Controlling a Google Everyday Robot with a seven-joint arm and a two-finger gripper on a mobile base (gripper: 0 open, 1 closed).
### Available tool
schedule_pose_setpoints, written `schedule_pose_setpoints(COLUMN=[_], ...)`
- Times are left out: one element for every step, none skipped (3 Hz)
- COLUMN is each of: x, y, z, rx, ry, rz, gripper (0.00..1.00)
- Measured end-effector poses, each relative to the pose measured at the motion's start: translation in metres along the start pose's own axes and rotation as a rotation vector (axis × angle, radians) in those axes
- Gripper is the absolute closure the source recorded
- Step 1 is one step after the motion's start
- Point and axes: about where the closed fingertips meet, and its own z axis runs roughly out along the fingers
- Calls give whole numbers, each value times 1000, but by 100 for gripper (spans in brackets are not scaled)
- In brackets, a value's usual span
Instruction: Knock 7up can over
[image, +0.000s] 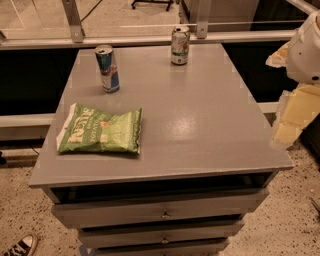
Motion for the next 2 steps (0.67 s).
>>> schedule_pose_setpoints(x=[-1, -8], y=[-3, -29], z=[2, 19], rx=[5, 34], ry=[-7, -60], rz=[1, 4], gripper=[0, 0])
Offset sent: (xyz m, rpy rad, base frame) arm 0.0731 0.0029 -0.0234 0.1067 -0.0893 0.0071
